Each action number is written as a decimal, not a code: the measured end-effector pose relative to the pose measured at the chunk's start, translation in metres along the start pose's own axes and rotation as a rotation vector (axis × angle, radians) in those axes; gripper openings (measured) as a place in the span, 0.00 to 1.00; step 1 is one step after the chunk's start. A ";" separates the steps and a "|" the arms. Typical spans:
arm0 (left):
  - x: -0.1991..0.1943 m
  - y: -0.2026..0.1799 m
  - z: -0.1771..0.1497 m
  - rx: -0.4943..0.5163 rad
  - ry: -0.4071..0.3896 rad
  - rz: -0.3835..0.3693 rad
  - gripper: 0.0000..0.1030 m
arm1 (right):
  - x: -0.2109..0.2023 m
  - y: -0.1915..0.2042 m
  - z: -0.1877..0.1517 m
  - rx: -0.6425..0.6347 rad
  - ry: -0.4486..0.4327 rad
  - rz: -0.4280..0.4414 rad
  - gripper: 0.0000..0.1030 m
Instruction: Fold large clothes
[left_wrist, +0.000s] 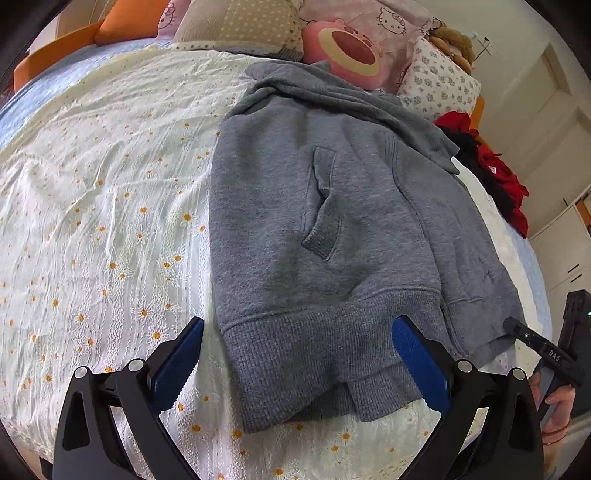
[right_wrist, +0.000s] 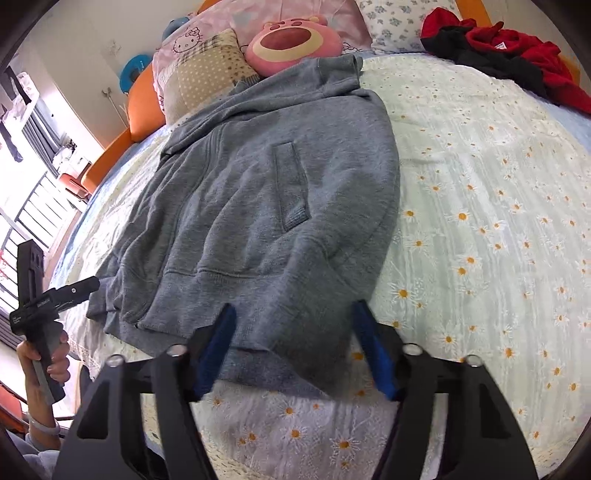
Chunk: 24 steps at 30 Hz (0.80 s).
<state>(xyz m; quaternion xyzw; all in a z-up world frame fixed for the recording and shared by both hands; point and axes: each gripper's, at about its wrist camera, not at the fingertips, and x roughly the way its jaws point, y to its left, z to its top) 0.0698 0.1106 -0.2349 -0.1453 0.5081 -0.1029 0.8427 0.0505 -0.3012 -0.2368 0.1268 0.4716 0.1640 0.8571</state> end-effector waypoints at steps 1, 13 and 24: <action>0.002 0.000 0.000 0.005 0.008 -0.001 0.98 | 0.000 -0.002 0.000 0.003 0.002 0.003 0.58; 0.010 -0.001 -0.006 0.018 0.045 0.032 0.93 | 0.003 -0.002 -0.001 -0.012 -0.017 -0.058 0.39; -0.007 -0.006 -0.011 0.088 0.072 0.076 0.81 | 0.006 0.000 0.005 -0.038 0.013 -0.061 0.41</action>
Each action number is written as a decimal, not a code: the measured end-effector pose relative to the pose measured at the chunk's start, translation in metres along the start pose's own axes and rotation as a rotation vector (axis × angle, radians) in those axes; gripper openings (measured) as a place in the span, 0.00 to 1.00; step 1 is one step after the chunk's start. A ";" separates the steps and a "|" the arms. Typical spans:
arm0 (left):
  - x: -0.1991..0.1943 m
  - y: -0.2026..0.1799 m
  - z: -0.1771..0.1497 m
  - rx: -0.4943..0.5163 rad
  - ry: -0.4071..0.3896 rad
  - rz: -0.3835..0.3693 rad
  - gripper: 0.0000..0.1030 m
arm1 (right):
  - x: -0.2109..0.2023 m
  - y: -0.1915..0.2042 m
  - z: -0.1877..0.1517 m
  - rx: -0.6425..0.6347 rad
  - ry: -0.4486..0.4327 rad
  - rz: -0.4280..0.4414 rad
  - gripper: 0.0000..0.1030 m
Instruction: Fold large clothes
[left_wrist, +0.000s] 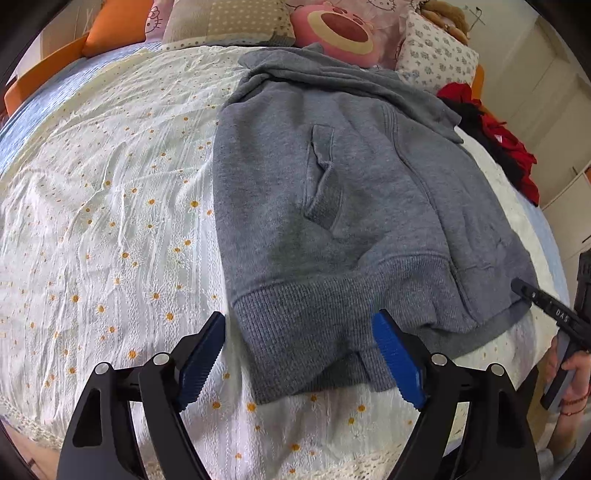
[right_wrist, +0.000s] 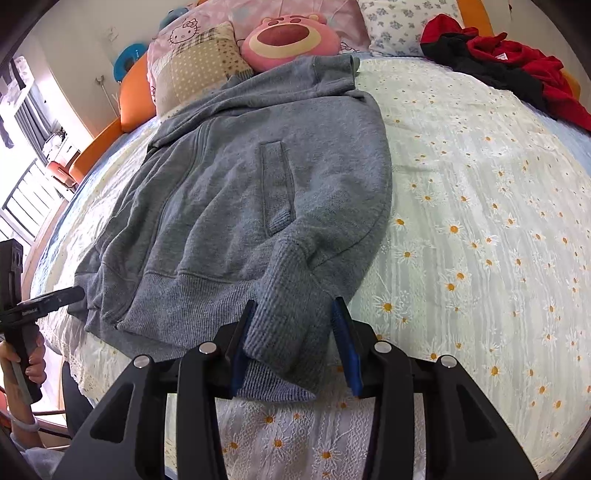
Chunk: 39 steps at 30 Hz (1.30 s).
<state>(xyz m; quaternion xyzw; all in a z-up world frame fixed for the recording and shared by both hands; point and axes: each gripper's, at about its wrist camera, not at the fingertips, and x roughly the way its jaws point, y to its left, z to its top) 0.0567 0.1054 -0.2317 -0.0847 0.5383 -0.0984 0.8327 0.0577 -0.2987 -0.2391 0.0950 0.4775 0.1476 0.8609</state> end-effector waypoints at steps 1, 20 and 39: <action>-0.002 -0.002 -0.003 0.009 0.000 -0.001 0.82 | 0.000 0.000 0.000 0.001 0.002 0.002 0.41; 0.011 -0.005 -0.001 -0.009 0.019 -0.008 0.83 | -0.001 0.003 -0.001 -0.019 0.007 -0.002 0.40; 0.012 -0.005 0.007 -0.041 0.014 -0.029 0.66 | 0.000 0.014 -0.003 -0.043 0.020 -0.029 0.42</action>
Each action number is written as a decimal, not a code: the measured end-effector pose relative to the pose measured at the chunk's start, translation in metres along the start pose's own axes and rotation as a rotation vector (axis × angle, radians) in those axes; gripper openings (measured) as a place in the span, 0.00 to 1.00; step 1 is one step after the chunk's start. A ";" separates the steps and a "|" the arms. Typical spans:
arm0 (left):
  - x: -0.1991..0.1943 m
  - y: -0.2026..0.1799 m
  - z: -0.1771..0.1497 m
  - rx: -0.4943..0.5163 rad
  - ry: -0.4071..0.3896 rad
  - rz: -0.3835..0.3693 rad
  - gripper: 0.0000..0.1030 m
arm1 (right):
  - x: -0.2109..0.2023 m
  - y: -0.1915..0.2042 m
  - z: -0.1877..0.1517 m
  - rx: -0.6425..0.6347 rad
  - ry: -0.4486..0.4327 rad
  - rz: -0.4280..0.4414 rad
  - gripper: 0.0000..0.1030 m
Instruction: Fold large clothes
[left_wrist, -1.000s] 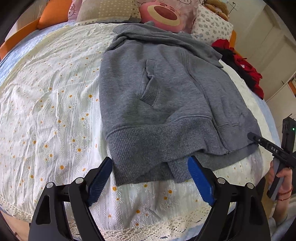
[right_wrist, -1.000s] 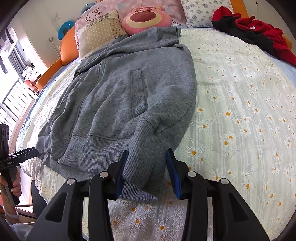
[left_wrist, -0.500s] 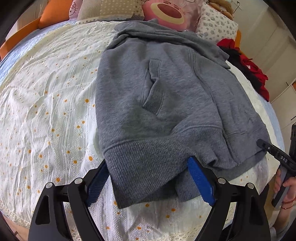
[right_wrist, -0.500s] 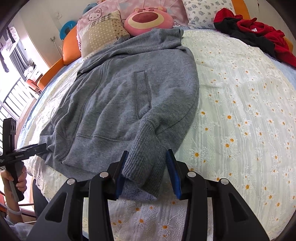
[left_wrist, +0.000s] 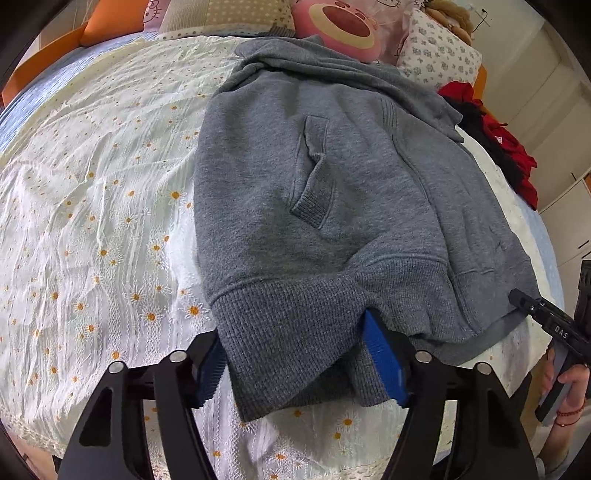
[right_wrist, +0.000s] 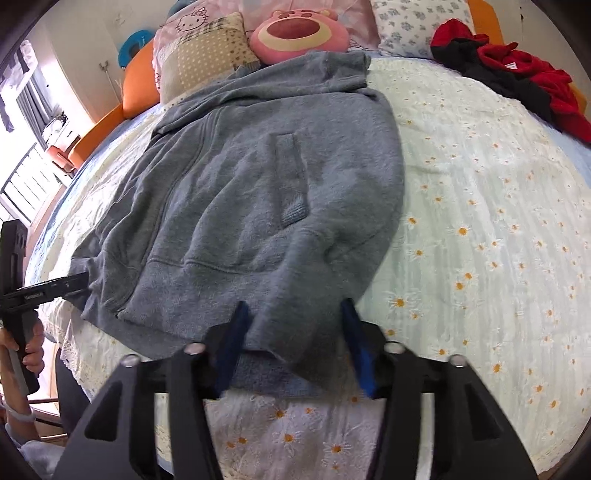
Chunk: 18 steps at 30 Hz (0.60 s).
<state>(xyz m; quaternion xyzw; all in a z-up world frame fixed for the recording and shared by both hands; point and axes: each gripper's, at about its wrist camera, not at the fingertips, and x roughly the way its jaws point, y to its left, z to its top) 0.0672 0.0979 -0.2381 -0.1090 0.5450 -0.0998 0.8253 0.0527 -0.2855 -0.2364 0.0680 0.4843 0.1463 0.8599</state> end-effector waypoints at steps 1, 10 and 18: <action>-0.001 0.000 0.000 -0.007 -0.004 0.001 0.62 | -0.001 -0.002 0.000 0.001 -0.003 0.002 0.37; -0.005 -0.012 0.001 0.058 -0.028 0.093 0.26 | -0.003 0.004 0.002 -0.034 -0.037 0.014 0.15; -0.023 -0.010 0.003 0.078 -0.013 0.056 0.31 | -0.027 0.013 0.018 -0.079 -0.085 0.046 0.14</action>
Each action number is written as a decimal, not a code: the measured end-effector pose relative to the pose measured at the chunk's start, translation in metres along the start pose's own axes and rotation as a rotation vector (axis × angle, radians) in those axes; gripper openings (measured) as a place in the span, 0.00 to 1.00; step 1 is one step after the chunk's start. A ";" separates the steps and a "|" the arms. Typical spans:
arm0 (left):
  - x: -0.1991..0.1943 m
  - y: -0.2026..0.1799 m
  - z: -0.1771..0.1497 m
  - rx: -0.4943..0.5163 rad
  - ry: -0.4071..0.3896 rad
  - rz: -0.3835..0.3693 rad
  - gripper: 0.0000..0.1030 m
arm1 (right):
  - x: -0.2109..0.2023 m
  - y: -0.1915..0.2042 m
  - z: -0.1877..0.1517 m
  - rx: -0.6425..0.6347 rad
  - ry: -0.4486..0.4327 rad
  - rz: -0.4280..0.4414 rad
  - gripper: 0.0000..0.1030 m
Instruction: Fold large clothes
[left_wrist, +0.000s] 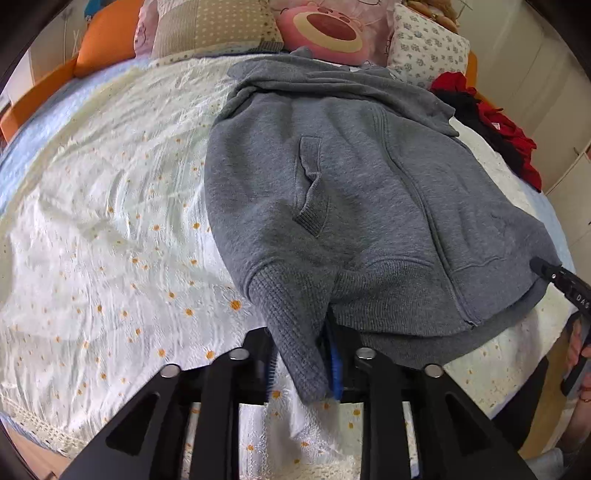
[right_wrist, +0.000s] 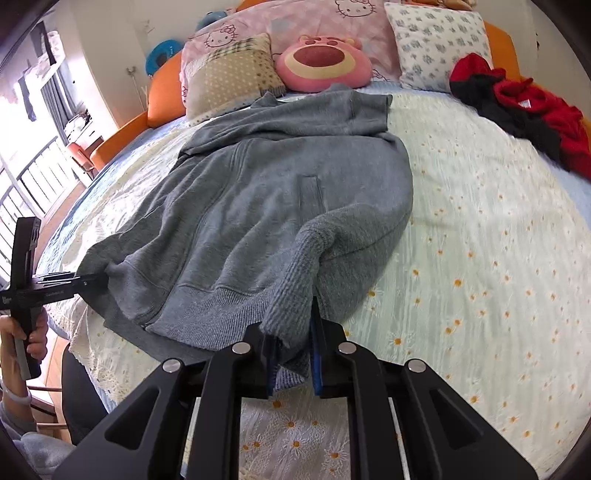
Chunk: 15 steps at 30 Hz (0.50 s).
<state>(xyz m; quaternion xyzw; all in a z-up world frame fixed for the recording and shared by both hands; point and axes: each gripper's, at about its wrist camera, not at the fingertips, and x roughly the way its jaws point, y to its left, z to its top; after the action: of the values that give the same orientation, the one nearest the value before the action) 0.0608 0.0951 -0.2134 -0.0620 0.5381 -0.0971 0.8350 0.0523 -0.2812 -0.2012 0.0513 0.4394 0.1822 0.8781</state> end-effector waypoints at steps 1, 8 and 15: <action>0.000 0.002 -0.001 -0.010 0.003 -0.007 0.34 | 0.001 0.000 0.000 0.001 0.010 0.003 0.14; -0.017 0.006 -0.011 -0.024 -0.009 -0.008 0.51 | 0.007 -0.003 -0.008 0.008 0.046 0.001 0.14; -0.007 -0.003 -0.003 -0.023 -0.015 -0.022 0.52 | 0.010 -0.006 -0.011 0.016 0.050 0.011 0.15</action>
<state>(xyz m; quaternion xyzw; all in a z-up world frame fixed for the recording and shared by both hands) 0.0548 0.0943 -0.2077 -0.0783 0.5324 -0.0994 0.8370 0.0506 -0.2836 -0.2166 0.0563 0.4622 0.1848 0.8655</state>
